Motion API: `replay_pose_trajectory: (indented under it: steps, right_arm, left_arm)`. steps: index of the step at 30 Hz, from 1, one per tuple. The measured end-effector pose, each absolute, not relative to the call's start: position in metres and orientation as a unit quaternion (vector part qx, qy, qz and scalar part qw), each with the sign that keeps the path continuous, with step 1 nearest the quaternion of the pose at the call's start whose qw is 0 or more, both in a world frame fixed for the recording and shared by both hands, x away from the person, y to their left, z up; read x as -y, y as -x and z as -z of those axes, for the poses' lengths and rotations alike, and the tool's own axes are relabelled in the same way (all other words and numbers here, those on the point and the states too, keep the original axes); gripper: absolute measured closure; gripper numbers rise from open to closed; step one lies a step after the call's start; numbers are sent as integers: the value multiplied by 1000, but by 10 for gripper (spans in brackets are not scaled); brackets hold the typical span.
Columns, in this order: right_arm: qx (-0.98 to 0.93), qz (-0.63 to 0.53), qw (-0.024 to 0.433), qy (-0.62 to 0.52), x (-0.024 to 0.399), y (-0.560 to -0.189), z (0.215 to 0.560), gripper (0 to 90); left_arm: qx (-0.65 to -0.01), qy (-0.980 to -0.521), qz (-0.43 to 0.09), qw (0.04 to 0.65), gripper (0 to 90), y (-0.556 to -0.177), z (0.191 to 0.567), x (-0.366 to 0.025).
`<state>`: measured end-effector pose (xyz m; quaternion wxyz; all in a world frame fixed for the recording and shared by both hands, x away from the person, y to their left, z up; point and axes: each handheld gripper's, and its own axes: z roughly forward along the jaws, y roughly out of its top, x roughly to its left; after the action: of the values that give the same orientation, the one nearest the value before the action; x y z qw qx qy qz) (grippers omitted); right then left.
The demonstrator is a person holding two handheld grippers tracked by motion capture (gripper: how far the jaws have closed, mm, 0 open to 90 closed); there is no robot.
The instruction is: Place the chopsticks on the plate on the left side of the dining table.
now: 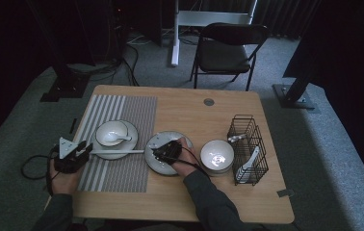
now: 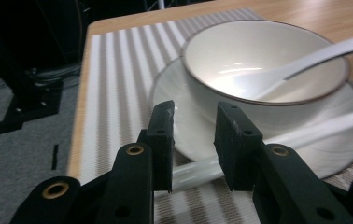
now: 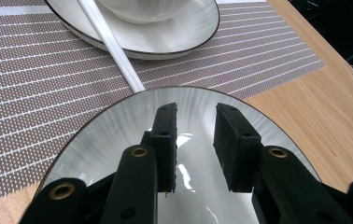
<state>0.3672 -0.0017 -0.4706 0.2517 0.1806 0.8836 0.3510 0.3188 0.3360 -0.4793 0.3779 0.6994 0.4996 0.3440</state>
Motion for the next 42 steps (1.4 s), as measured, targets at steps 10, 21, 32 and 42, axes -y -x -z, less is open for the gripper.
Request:
replay_pose_trajectory:
  steps: [10, 21, 32, 42]
  right_arm:
    - [-883, -350, 252, -185, 4, -366, 473, 685]
    - [-884, -349, 251, -185, 3, -365, 475, 684]
    - [-883, -351, 252, -184, 3, -365, 473, 685]
    - [-883, -352, 252, -182, 2, -365, 473, 686]
  left_arm:
    - [-528, -679, -355, 366, 682, -322, 477, -365]
    - [-558, -659, -357, 357, 682, -315, 488, -382]
    - [-573, -650, -354, 351, 684, -309, 496, -389]
    - [-582, -651, -345, 343, 684, -311, 505, -391]
